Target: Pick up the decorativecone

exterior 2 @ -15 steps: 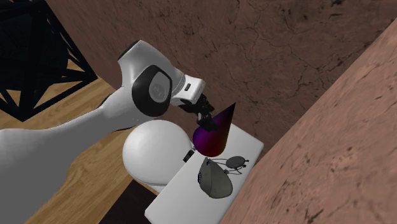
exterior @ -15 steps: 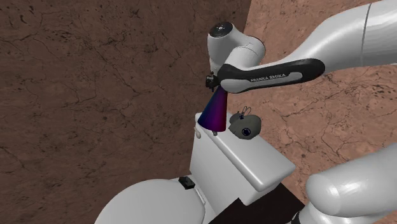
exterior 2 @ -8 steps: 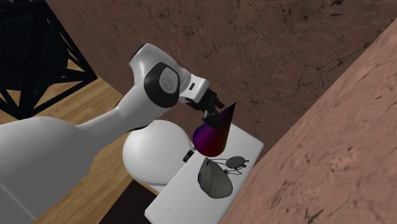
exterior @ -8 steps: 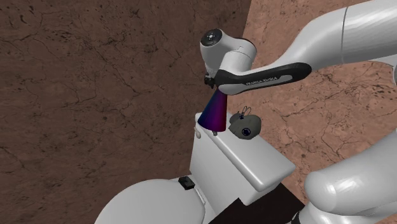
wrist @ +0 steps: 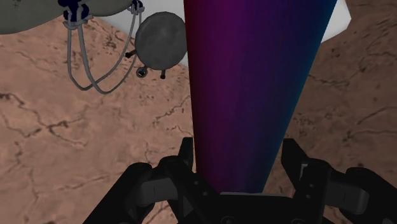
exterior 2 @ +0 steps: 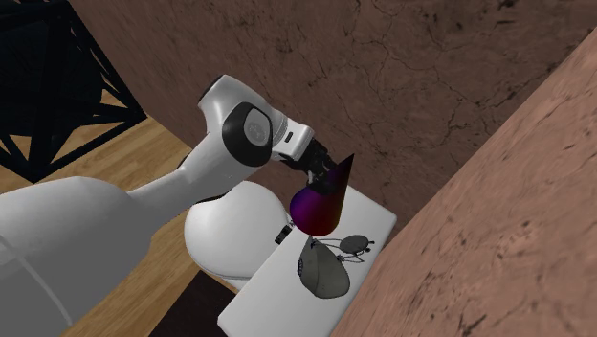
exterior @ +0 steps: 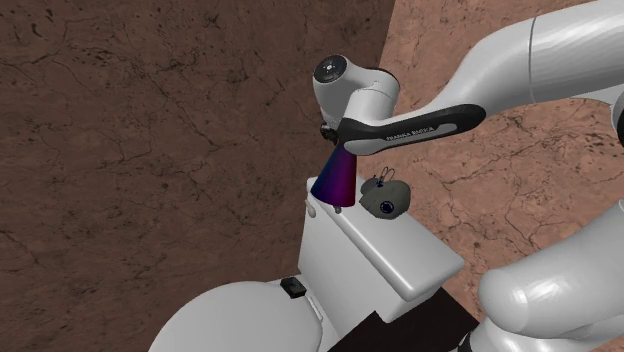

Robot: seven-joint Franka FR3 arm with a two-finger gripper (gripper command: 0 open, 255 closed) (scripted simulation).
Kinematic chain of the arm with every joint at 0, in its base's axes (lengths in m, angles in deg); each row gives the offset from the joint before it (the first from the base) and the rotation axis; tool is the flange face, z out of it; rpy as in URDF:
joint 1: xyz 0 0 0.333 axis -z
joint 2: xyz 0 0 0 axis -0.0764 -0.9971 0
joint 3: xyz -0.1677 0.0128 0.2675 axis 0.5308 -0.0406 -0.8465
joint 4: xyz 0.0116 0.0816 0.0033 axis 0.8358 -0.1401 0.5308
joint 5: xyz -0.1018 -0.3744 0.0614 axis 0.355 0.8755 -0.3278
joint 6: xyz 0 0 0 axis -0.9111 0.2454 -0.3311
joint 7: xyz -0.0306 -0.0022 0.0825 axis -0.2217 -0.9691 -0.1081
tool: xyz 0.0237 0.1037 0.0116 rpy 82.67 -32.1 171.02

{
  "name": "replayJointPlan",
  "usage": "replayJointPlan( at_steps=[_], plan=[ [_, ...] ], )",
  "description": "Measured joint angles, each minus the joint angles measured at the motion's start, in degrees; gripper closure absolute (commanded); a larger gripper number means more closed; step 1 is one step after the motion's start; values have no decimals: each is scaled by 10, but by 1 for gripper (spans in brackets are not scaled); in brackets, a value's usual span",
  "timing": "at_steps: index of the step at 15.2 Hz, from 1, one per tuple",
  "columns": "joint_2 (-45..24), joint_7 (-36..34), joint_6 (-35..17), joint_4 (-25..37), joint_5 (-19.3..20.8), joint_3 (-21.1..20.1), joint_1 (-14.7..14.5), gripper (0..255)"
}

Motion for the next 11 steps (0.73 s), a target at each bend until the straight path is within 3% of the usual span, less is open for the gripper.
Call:
replayJointPlan(
  at_steps=[11],
  plan=[
    [8, 19, 11, 12, -14, 3, -2, 255]
  ],
)
